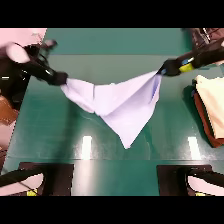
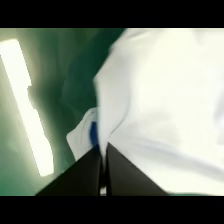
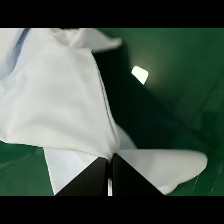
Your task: Fold the shirts.
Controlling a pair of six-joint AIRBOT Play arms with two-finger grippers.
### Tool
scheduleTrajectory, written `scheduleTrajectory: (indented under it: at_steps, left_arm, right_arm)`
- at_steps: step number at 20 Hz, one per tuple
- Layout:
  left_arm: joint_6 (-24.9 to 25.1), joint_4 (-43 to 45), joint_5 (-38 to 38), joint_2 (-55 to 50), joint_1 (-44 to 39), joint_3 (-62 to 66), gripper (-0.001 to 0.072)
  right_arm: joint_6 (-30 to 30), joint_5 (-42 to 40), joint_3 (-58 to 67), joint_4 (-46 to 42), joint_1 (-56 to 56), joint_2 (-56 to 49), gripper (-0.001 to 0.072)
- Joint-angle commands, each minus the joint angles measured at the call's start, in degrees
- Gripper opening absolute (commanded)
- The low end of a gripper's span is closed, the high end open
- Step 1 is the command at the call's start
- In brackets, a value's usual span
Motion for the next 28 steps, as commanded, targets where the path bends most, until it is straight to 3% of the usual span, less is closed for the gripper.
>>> scheduleTrajectory:
  at_steps: [1, 6, 9, 14, 19, 24, 28]
  left_arm:
    - [-0.55, 0.00, 1.16, 14.84, 0.04, 6.16, 0.0023]
    - [-6.21, -0.20, 2.19, 31.87, 0.04, 13.18, 0.0023]
    - [-8.74, -0.22, 1.95, 36.46, 0.04, 15.50, 0.0023]
    - [-9.49, -0.20, -2.58, 34.69, 0.04, 16.31, 0.0022]
    - [-8.96, -0.61, -9.03, 24.35, 0.04, 4.26, 0.0023]
    - [-7.52, -0.46, 3.58, 11.08, 0.04, -14.56, 0.0023]
    - [-6.91, 0.09, 17.25, -0.81, 0.04, -15.74, 0.0024]
  right_arm:
    - [-0.48, 1.05, 9.81, -0.11, -2.54, 5.55, 0.0016]
    - [-0.83, 1.40, 20.76, -0.11, -6.29, 13.81, 0.0014]
    - [-0.83, 1.33, 24.04, -0.11, -9.25, 16.96, 0.0013]
    - [-0.81, 0.55, 24.02, 0.50, -15.54, 18.10, 0.0012]
    - [-0.79, 1.44, 24.02, 0.37, -12.11, 7.21, 0.0012]
    - [-1.05, 3.26, 19.58, 0.00, -5.07, -12.35, 0.0012]
    - [-1.07, 0.70, 15.47, 0.55, -4.61, -24.00, 0.0014]
